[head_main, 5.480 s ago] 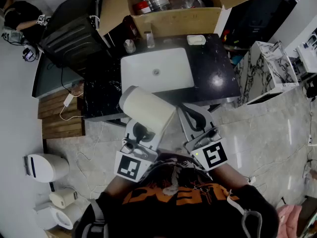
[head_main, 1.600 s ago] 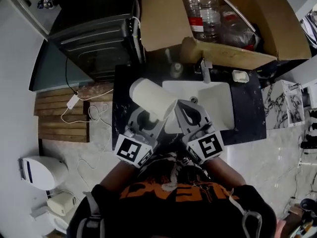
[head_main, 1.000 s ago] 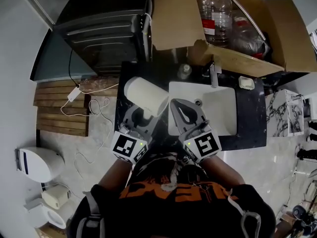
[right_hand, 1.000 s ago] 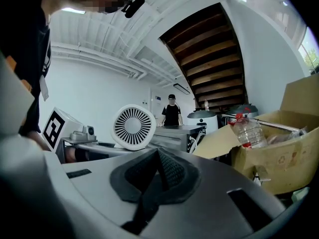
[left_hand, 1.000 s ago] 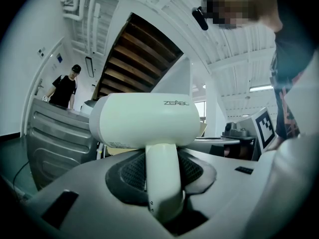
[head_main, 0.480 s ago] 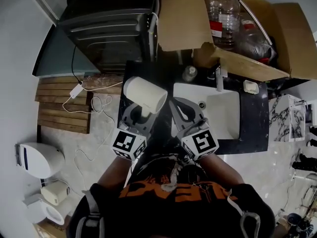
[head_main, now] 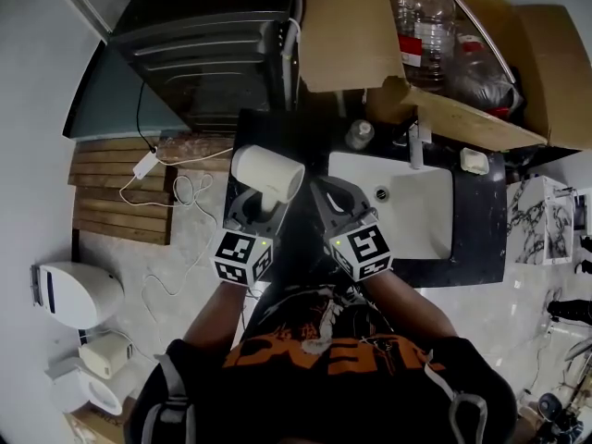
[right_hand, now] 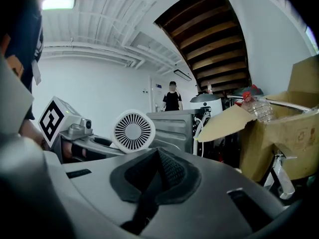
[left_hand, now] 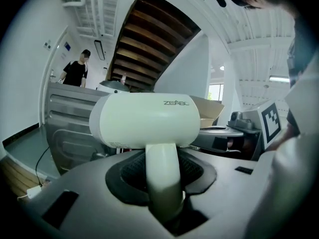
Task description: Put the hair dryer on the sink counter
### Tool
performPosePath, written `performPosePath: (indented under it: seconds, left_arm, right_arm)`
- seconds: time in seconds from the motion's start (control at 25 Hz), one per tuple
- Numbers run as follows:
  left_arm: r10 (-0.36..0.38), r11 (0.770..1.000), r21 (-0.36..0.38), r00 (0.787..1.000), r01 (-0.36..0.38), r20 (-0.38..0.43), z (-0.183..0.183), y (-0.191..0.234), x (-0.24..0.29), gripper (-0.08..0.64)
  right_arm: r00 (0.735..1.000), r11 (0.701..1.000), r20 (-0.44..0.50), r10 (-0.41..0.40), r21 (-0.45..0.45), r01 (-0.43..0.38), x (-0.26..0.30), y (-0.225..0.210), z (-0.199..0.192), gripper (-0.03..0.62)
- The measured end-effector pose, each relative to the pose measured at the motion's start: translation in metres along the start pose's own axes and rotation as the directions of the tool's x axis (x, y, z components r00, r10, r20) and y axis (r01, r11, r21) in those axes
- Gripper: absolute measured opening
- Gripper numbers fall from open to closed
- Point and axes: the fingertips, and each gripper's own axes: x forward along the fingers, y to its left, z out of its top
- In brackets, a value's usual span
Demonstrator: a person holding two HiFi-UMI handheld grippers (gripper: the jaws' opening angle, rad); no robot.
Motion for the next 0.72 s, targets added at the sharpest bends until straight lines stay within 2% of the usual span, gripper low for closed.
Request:
performPosePath:
  seconds: [0.2, 0.36, 0.52, 0.72]
  left_arm:
    - [0.028, 0.999, -0.022, 0.995, -0.03, -0.097, -0.027, 0.014, 0.009, 0.158]
    - [0.051, 0.998, -0.025, 0.98, -0.057, -0.191, -0.049, 0.028, 0.016, 0.158]
    - [0.065, 0.996, -0.045, 0.954, -0.082, -0.294, -0.075, 0.041, 0.027, 0.158]
    - [0.098, 0.992, -0.039, 0.91, -0.124, -0.403, -0.106, 0.06, 0.036, 0.158]
  right_arm:
    - [0.997, 1.0, -0.075, -0.006, 0.018, 0.007, 0.013, -0.007, -0.034, 0.013]
    - [0.993, 1.0, -0.121, -0.001, 0.026, 0.004, 0.022, -0.009, -0.057, 0.014]
    - [0.983, 0.999, -0.182, 0.0, 0.041, 0.008, 0.033, -0.013, -0.085, 0.013]
    - [0.97, 0.998, -0.242, 0.01, 0.061, 0.005, 0.043, -0.013, -0.112, 0.014]
